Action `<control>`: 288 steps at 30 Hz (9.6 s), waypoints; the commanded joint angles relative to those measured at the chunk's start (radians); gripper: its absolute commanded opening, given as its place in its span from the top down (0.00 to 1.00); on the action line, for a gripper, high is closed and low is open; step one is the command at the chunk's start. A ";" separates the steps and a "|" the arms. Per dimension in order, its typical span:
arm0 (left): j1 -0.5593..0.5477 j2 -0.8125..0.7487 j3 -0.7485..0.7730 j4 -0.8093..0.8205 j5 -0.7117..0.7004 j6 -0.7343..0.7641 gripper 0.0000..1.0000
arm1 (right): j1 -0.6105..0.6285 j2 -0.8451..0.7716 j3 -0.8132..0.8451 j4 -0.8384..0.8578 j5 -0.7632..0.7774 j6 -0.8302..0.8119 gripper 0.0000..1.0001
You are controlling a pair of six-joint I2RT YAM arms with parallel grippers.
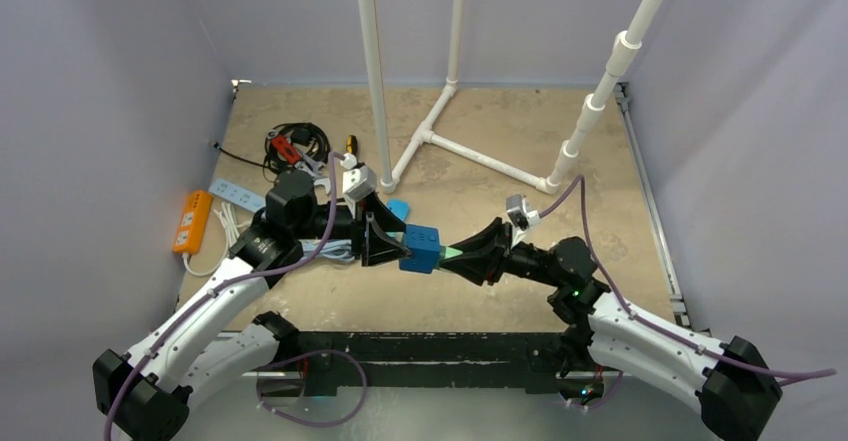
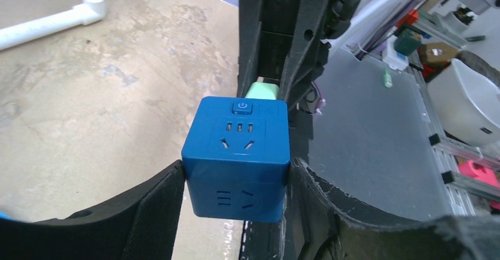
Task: Pull the plug off the socket
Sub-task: Remove the plug from the socket, then place the plug at the center of the board, then place the socket at the center of the board, then move the socket to the center of the board.
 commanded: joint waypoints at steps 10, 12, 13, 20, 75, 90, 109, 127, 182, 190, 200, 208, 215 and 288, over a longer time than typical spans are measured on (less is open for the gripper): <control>0.028 0.014 0.038 -0.035 -0.197 0.065 1.00 | 0.004 -0.085 0.097 -0.073 -0.156 -0.110 1.00; 0.028 0.015 0.034 -0.027 -0.179 0.060 1.00 | 0.004 -0.095 0.107 -0.113 -0.104 -0.117 1.00; 0.028 0.018 0.033 -0.022 -0.164 0.057 1.00 | 0.004 -0.094 0.110 -0.126 -0.067 -0.116 1.00; 0.028 0.055 0.040 -0.027 -0.136 0.055 0.41 | 0.005 -0.038 0.117 -0.159 0.207 -0.065 1.00; 0.031 0.307 0.052 -0.005 -0.409 -0.112 0.06 | 0.456 0.368 0.291 -0.123 1.039 -0.177 1.00; 0.031 0.328 0.057 -0.018 -0.373 -0.100 0.52 | 0.498 0.437 0.337 -0.181 1.132 -0.139 1.00; 0.031 0.202 0.035 -0.012 -0.409 -0.057 0.85 | 0.450 0.382 0.223 -0.001 0.843 -0.118 1.00; 0.033 0.196 0.047 -0.067 -0.535 -0.045 1.00 | 0.408 0.385 0.232 -0.050 0.904 -0.104 1.00; 0.166 0.198 0.073 -0.156 -0.819 -0.054 1.00 | 0.271 0.389 0.265 -0.152 0.795 -0.019 1.00; 0.326 0.350 0.120 -0.144 -0.870 -0.106 1.00 | 0.055 0.444 0.372 -0.177 0.581 -0.038 1.00; 0.359 0.574 0.228 -0.094 -0.908 -0.111 1.00 | -0.063 0.789 0.595 -0.129 0.381 -0.038 1.00; 0.374 0.755 0.313 -0.107 -0.890 -0.106 0.96 | -0.080 1.035 0.688 -0.112 0.381 -0.027 0.94; 0.374 0.802 0.335 -0.122 -0.844 -0.119 0.80 | -0.087 1.140 0.724 -0.118 0.423 -0.043 0.79; 0.601 0.182 0.208 -0.197 -0.963 0.000 0.01 | 0.523 1.510 1.274 -0.328 0.863 -0.843 0.38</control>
